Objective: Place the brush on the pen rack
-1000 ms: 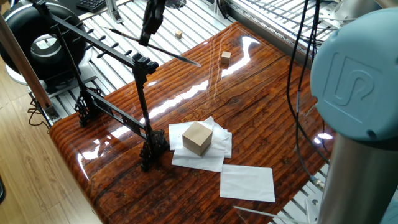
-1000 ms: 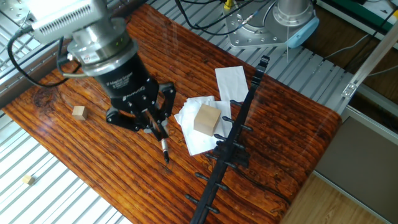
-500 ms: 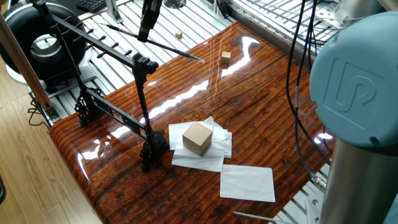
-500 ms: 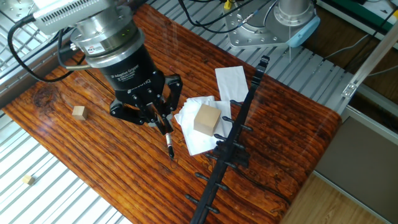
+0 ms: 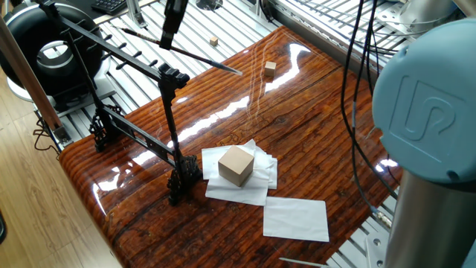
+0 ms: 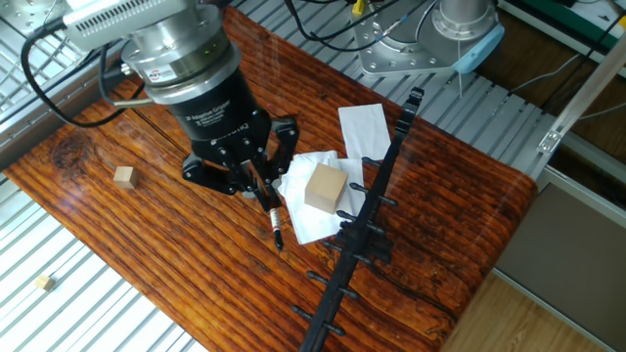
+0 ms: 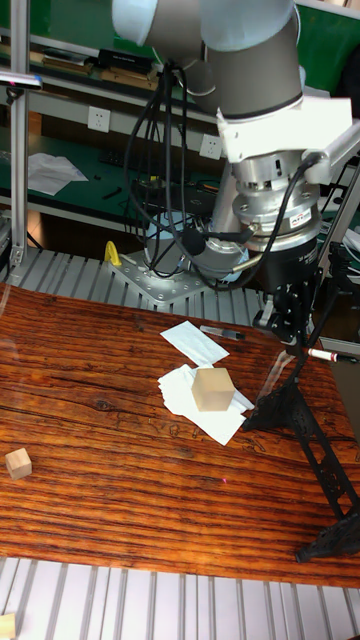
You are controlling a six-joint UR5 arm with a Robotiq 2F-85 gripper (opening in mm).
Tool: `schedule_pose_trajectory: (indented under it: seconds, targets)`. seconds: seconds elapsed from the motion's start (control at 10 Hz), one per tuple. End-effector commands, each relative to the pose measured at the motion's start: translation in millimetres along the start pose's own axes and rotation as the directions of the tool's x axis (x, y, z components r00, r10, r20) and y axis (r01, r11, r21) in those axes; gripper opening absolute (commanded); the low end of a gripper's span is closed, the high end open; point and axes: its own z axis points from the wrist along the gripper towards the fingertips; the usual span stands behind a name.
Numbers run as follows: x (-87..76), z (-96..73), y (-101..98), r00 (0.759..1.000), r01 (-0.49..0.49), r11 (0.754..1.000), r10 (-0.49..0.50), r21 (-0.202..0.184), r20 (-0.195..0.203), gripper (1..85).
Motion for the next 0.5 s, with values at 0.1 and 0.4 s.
schedule_pose_trajectory:
  seconds: [0.1, 0.4]
  targets:
    - [-10.3, -8.2, 14.6, 1.000, -0.022, 1.000, 0.022, -0.003, -0.001, 1.3]
    - [-12.9, -7.4, 14.3, 1.000, -0.026, 1.000, 0.026, 0.005, 0.004, 1.3]
